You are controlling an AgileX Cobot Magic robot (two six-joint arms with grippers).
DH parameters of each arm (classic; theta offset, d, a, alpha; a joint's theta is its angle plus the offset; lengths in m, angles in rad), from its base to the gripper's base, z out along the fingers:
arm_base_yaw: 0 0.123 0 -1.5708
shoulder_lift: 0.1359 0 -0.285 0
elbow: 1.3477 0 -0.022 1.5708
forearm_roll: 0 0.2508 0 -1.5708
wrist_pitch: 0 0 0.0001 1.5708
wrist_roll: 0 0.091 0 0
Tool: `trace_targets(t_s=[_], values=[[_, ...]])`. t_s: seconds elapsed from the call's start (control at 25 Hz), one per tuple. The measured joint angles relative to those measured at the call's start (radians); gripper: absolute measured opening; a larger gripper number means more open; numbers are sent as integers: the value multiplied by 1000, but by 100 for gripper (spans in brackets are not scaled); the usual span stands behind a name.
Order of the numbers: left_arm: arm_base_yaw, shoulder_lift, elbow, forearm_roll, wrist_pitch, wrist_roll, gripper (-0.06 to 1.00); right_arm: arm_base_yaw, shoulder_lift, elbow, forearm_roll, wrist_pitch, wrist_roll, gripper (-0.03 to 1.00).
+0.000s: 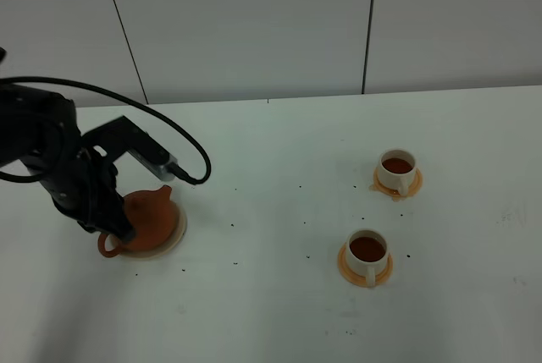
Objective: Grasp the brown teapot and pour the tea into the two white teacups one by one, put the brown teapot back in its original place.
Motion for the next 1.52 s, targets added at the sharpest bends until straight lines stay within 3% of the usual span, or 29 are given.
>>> trace_targets(t_s=[0.24, 0.48, 0.64, 1.04, 1.24, 1.52], values=[[0, -165, 0, -6, 50, 0, 33, 0, 0, 0, 0, 0, 0, 24], [-8, -419, 2, 149, 147, -9, 26, 0, 0, 0, 0, 0, 0, 24], [1, -595, 48, 175, 166, -18, 21, 0, 0, 0, 0, 0, 0, 24], [20, -1047, 254, 109, 255, -99, 20, 0, 0, 0, 0, 0, 0, 24], [20, -1288, 255, 4, 327, -127, 20, 0, 0, 0, 0, 0, 0, 24], [20, -1483, 322, -113, 451, -92, 20, 0, 0, 0, 0, 0, 0, 24]])
